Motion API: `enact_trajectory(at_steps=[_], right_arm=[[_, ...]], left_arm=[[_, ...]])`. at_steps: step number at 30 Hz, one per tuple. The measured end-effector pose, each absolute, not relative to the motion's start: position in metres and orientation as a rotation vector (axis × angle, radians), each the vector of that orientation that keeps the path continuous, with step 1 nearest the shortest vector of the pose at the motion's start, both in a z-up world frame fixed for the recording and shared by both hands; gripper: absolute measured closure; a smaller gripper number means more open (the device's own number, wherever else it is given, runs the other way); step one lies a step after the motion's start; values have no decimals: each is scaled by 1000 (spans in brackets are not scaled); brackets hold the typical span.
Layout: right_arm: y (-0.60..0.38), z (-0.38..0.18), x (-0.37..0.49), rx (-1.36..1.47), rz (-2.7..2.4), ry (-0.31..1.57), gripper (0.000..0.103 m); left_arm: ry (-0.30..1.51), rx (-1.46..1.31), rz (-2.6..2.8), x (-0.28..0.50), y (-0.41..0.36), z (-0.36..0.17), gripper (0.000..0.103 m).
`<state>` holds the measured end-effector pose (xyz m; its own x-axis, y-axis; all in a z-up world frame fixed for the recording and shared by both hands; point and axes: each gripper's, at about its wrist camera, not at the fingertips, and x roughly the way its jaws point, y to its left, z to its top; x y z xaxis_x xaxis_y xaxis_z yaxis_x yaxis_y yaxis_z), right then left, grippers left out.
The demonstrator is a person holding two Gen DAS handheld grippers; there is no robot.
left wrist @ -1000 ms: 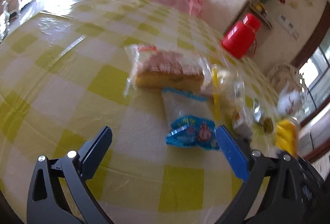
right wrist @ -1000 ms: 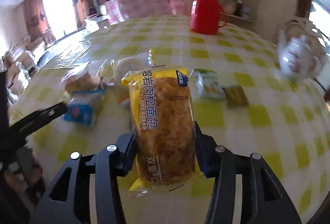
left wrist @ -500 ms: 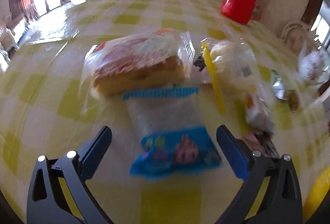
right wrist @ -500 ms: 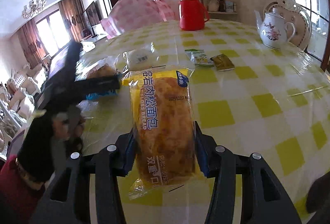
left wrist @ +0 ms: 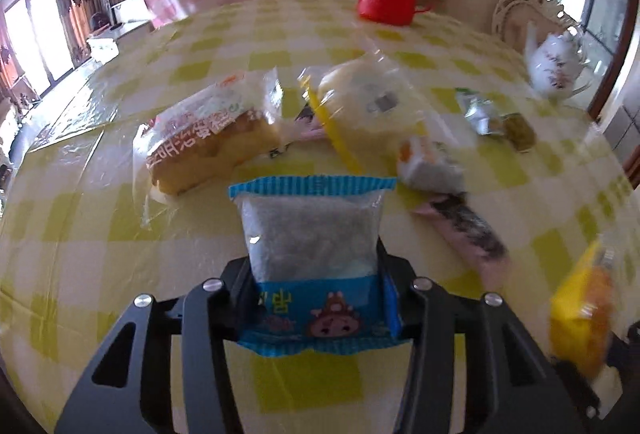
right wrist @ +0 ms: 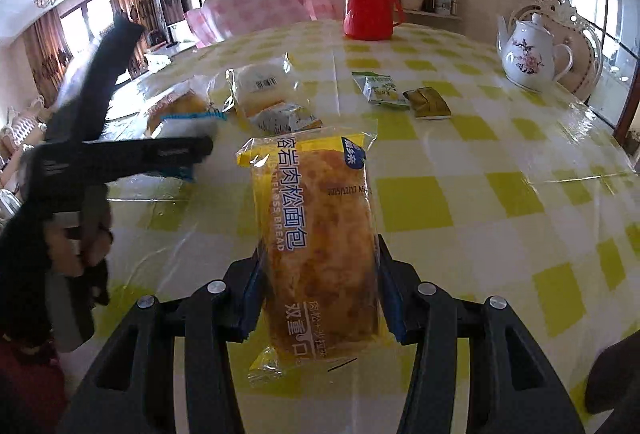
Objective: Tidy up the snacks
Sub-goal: 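Lift both packets and carry them toward the white box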
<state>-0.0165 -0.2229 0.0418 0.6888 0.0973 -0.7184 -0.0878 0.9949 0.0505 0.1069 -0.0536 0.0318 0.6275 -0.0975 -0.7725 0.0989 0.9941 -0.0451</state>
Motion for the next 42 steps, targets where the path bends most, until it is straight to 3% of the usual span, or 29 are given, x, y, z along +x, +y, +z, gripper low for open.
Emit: enact_trajectory(at_steps=[15,22,42], right_arm=[[-206,46,-29,-169,-38,733,54],[-180,64,-79,-204,-69,598,54],[-111,218,-189,-143,-20,162,54]], left_arm=[[694,-175,-144,20,-13,59,54],[597,-176,-114,-44,11,69,54],[214,-155,-83,-187,62,189,54]])
